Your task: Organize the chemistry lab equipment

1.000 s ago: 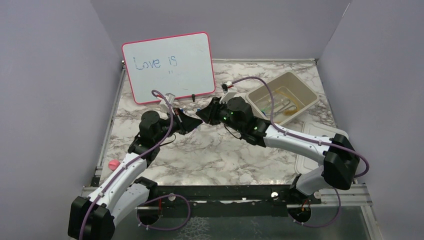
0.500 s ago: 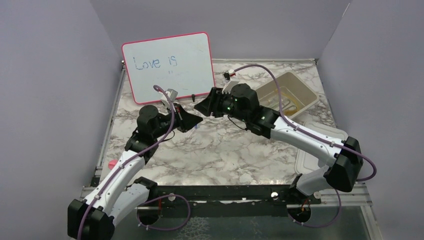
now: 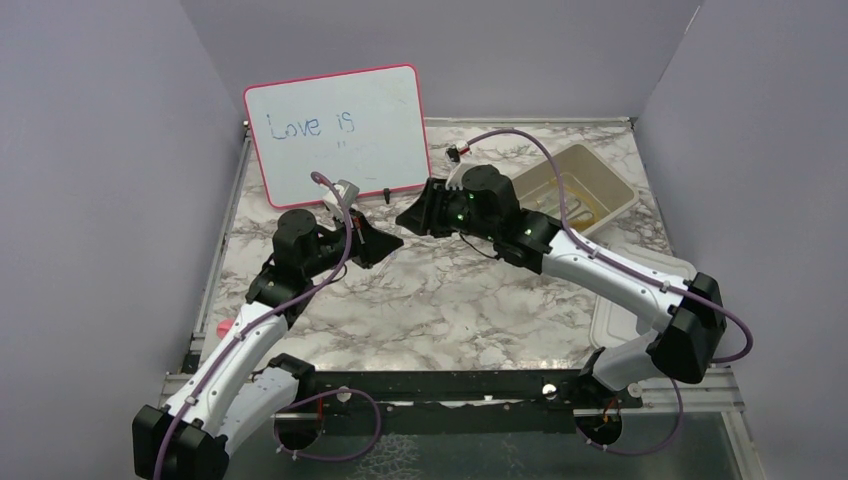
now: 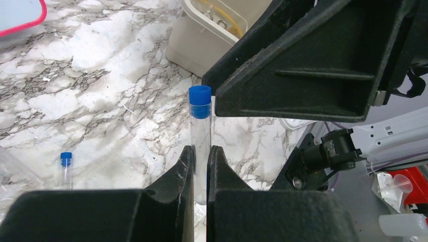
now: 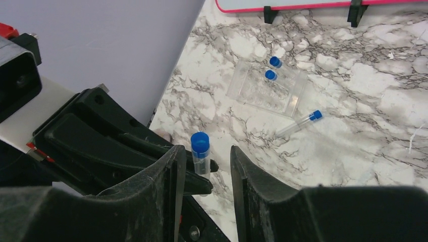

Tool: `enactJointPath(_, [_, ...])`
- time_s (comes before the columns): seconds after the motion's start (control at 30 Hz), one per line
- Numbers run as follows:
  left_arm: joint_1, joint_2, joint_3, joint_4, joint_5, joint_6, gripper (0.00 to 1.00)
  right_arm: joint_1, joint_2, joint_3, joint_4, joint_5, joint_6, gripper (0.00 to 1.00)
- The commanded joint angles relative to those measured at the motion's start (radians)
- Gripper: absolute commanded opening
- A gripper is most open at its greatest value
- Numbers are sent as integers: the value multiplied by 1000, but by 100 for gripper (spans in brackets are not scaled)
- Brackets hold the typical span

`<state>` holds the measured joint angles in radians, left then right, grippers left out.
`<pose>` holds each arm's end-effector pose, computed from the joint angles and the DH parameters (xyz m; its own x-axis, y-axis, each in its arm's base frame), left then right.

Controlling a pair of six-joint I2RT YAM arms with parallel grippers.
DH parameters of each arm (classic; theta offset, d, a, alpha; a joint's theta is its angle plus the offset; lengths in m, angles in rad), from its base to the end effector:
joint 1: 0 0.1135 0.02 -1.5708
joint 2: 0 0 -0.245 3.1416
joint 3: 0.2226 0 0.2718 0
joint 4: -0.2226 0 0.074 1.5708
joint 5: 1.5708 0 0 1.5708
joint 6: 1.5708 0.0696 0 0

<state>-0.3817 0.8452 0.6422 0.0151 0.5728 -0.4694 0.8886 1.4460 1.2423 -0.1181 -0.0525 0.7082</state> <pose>0.2266 -0.1316 0.2774 -0.5197 -0.2010 -0.8303 0.6415 0.5501 -0.5347 0.2477 0.3108 0.3163 -0.6761 0.1980 -0.7097 -0.4829 0.6086 0.6297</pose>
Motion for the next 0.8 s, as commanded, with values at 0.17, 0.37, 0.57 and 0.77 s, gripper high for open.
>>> enactJointPath(0.17, [-3,-23,29,-4,33,38,0,-22,31,32,15,-76,16,42])
enactJointPath(0.37, [-3,-26,30,-10,24,43,0,-28,58,47,36,-165,17,40])
enactJointPath(0.57, [-3,-31,30,-14,15,49,0,-39,63,40,50,-192,22,25])
enactJointPath(0.77, [-3,-36,57,-113,-101,70,43,-43,59,15,124,-157,-67,14])
